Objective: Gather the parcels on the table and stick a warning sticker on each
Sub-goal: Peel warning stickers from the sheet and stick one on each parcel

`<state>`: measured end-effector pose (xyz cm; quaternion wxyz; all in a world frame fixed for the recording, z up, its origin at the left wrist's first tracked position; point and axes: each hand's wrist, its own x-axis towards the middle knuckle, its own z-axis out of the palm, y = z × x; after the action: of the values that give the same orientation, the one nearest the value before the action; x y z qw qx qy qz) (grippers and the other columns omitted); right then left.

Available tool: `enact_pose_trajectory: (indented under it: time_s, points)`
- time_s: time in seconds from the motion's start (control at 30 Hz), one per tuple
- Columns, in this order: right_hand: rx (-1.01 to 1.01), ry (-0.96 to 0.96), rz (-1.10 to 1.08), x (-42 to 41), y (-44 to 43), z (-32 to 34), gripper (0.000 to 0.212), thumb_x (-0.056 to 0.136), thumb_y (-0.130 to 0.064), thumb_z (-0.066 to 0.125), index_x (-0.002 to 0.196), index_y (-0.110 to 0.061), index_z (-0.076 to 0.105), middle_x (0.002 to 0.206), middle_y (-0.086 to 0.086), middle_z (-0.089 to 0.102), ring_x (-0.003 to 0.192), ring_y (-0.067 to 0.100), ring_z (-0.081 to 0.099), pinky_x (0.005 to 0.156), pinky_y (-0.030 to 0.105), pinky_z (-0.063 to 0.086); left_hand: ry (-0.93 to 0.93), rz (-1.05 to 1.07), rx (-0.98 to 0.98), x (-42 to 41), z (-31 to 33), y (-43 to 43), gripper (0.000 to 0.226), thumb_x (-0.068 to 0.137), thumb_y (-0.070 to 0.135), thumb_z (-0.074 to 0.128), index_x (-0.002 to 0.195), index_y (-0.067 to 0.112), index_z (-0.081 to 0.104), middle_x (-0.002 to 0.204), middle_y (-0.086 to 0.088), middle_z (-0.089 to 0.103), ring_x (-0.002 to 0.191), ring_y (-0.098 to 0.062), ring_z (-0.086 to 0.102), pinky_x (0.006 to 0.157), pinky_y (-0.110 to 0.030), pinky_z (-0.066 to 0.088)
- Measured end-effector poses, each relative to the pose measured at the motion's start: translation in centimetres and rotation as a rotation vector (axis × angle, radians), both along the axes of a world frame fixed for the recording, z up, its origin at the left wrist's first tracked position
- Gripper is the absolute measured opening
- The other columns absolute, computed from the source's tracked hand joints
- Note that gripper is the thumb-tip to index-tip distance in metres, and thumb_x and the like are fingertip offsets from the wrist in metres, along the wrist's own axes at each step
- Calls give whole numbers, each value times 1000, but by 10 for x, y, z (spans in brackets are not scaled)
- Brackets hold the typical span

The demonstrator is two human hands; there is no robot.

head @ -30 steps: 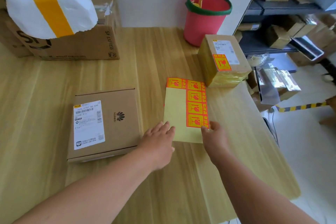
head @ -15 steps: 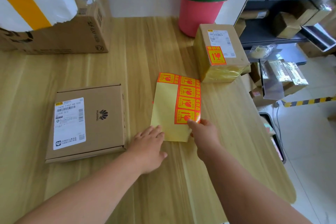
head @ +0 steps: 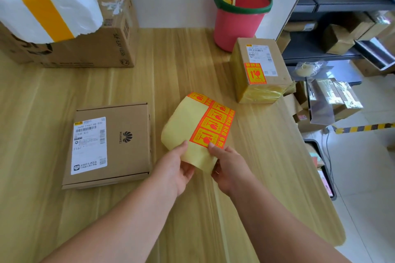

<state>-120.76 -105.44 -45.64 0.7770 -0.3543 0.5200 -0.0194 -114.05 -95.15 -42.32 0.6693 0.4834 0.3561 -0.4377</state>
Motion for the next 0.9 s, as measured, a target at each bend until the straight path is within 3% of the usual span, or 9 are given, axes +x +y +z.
enact_pose_trajectory:
  time_s: [0.07,0.17,0.2,0.27,0.33,0.4,0.47,0.6,0.9]
  points:
    - [-46,25,55,-3,2,6,14,83,-14,72,95,-18,67,88,-1,72,79,16,63,78,32,49,-43,37,2,9,0,2,29,88,18,65,113,11,52,100,-10,65,87,-23,62,74,-33,51]
    - [-186,119,105,-3,5,10,26,82,-18,74,105,-14,62,96,1,68,82,16,59,71,28,44,-81,3,14,17,-1,6,35,88,9,64,120,9,52,107,-12,66,88,-25,63,70,-36,52]
    - [-298,170,95,-2,7,10,35,81,-20,75,110,-13,57,101,1,65,85,16,58,72,29,44,-94,-17,19,19,-3,7,36,88,7,62,123,9,52,109,-13,66,89,-26,64,69,-37,52]
    - [-731,286,177,-1,11,11,48,79,-26,76,120,-17,53,113,-1,59,100,16,56,85,35,46,-114,-47,23,21,-5,10,36,89,4,58,125,9,52,113,-15,66,92,-28,65,70,-39,53]
    - [-1069,218,330,1,17,16,41,81,-27,73,118,-20,58,114,-6,57,106,13,53,90,31,43,-129,-74,25,21,-6,12,37,89,4,57,125,10,54,113,-15,67,90,-28,66,70,-38,53]
    - [-1114,105,481,6,27,20,28,85,-26,68,113,-22,63,109,-9,58,104,11,53,87,26,41,-149,-87,13,22,-8,15,37,88,3,58,124,11,55,112,-15,68,86,-26,66,69,-36,53]
    - [-1128,87,566,10,33,17,23,87,-25,66,110,-22,66,107,-7,59,103,14,54,89,30,44,-169,-93,-19,21,-8,16,33,88,0,58,118,12,56,109,-15,68,84,-26,66,73,-37,54]
    - [-1113,96,575,14,40,13,17,86,-27,67,103,-21,67,99,-6,60,98,15,55,86,33,46,-183,-113,-75,19,-4,17,24,89,-6,53,100,16,58,96,-13,69,79,-27,66,70,-36,53]
    - [-1122,116,575,13,42,12,18,88,-23,64,105,-19,67,100,-2,64,93,16,59,82,31,48,-229,-168,-63,17,-3,20,32,89,-12,44,97,15,60,92,-13,68,81,-26,64,70,-36,51]
